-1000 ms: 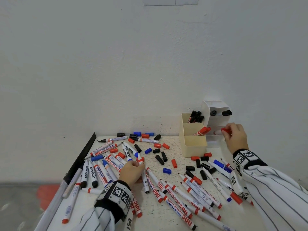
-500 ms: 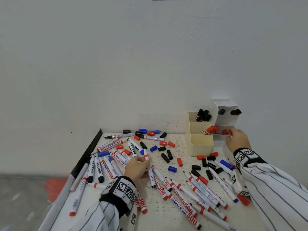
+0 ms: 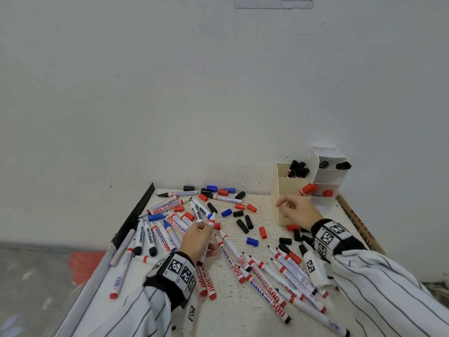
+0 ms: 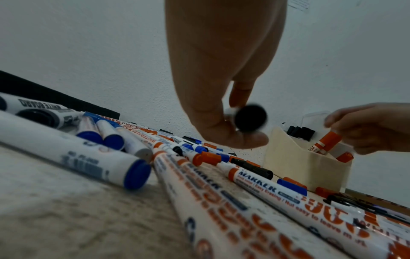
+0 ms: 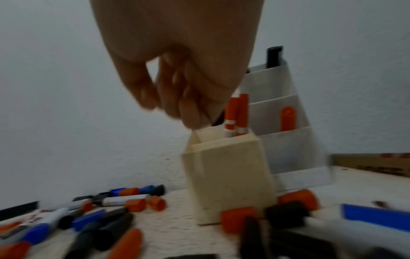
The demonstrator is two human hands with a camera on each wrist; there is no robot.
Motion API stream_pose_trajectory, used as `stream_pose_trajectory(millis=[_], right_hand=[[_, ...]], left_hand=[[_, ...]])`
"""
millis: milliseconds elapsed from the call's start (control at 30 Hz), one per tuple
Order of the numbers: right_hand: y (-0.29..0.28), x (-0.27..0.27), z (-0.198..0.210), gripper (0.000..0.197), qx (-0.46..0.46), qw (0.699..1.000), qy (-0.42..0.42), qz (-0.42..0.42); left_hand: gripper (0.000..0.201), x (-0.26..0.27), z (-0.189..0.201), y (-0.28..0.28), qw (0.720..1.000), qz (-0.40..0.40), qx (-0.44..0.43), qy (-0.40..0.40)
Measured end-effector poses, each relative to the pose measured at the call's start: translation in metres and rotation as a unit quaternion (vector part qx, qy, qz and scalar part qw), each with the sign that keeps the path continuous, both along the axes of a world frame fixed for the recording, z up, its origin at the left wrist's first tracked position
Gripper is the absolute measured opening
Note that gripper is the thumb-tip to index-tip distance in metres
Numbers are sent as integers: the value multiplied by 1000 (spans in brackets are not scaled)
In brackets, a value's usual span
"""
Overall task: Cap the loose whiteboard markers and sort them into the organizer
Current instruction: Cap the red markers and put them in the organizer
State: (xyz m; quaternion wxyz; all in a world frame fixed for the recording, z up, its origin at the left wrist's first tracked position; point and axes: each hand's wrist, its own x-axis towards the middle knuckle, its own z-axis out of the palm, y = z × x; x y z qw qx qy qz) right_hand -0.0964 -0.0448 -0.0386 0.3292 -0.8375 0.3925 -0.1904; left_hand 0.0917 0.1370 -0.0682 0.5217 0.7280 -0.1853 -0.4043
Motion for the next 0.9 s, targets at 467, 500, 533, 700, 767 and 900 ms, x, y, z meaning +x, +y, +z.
stream_pose_trajectory(millis=[467,500,533,700,767,900], right_hand=[[49,72,-32,26,15,924,339,179],[49,74,-32,24,17,925,334,179],[49,77,-32,23,18,929,324,177],[49,83,-32,26,19,960,246,134],[49,83,-32,21,57,972,201,111],[49,80,-35,27,46,977,183,100]], left_hand=[[22,29,-1,35,998,-2,55,-15],[23,31,-1,36,999,1,52,-14],[24,32,-1,38,999,1,51,-14],[23,33,-4,41,998,6,51,-29],[23,34,-5,42,998,10,50,-33],[23,33,-7,43,998,12,49,-40]])
